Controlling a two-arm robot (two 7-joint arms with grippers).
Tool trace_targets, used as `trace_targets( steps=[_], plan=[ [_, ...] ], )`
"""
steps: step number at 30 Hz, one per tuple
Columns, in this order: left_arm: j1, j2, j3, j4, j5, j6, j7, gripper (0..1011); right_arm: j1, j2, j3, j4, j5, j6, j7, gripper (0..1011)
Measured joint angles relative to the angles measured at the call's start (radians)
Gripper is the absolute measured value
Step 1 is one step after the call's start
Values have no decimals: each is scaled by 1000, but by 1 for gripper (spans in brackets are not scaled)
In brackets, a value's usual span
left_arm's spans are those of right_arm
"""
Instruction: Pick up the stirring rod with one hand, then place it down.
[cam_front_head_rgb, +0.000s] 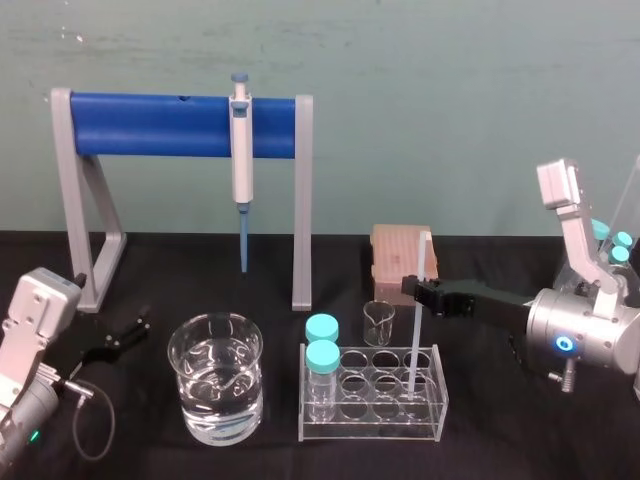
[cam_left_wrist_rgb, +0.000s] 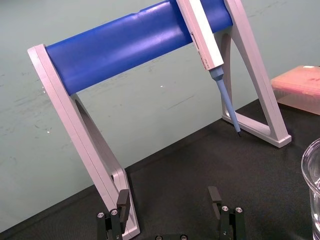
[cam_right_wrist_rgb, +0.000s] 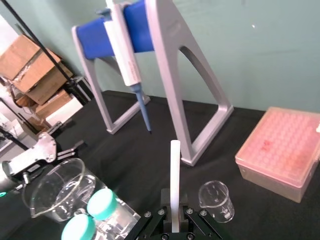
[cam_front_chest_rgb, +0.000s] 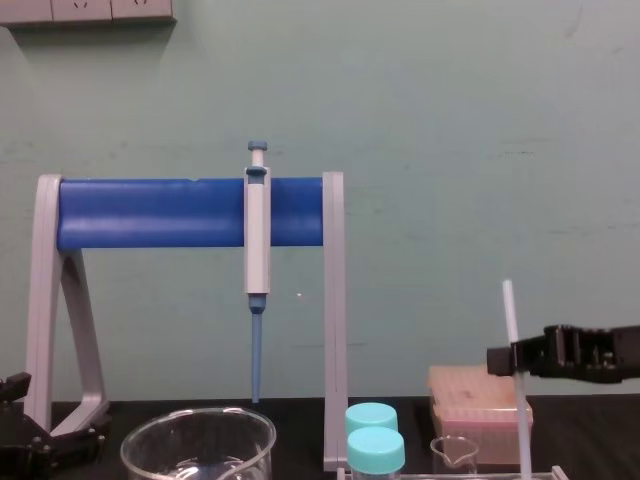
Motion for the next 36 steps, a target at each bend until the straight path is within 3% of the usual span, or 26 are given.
trace_targets(
  steps=[7, 20, 36],
  plan=[
    [0, 0, 0, 0, 0, 0, 0, 1005, -29, 41, 4, -86, -21, -44, -9, 72],
    [0, 0, 0, 0, 0, 0, 0, 1005, -55, 107, 16, -216, -188, -170, -14, 72],
    [0, 0, 0, 0, 0, 0, 0, 1005, -99, 136, 113, -296, -197, -204, -12, 72]
  ],
)
